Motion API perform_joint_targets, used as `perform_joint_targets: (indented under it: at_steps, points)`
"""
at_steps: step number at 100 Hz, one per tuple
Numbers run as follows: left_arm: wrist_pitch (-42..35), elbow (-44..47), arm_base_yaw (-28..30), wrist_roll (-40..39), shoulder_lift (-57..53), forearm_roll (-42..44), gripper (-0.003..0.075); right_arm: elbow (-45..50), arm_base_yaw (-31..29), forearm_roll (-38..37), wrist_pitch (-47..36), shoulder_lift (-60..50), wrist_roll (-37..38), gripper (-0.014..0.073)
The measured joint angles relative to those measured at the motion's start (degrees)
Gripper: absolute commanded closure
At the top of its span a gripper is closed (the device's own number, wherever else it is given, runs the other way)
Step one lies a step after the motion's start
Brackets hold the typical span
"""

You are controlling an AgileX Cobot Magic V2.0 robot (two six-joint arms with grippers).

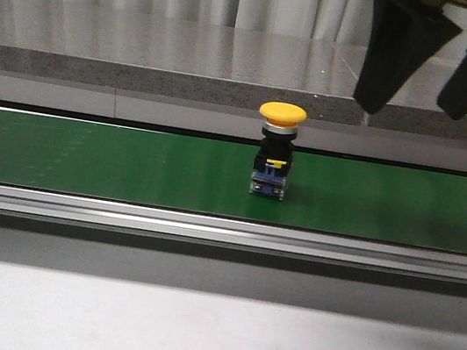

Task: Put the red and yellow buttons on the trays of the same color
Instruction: 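Move the right gripper to the yellow button on the belt and grasp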

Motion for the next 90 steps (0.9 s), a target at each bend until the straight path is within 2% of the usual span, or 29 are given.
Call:
perform_joint_targets:
  at_steps: [24,55,62,74,79,84,90]
  points:
    - [0.0,0.0,0.0,0.0,0.0,0.0,0.0741,-5.75,0.48,5.11,0.77,7.19,-7.7,-0.0055]
    - [0.0,0.0,0.0,0.0,0.0,0.0,0.0741,-7.87,0.48,6.05,-2.58,13.15,-11.15,-0.003]
    - [0.0,0.0,0.0,0.0,0.0,0.0,0.0741,-7.87,0.48,6.14,-4.25,13.65,-11.24,0.0062]
    - [0.0,0.0,0.0,0.0,0.0,0.0,0.0741,-7.87,0.48,6.17,-4.95,14.03,-11.28,0.0321]
    - [0.0,0.0,0.0,0.0,0.0,0.0,0.0741,-7.87,0.48,6.17,-4.95,14.03,-11.28,0.0403]
    - [0.0,0.0,0.0,0.0,0.0,0.0,0.0741,-7.87,0.48,6.27,-4.84,14.03,-11.28,0.0454]
    - [0.0,0.0,0.0,0.0,0.0,0.0,0.0741,-7.87,0.48,6.27,-4.76,14.03,-11.01,0.0474]
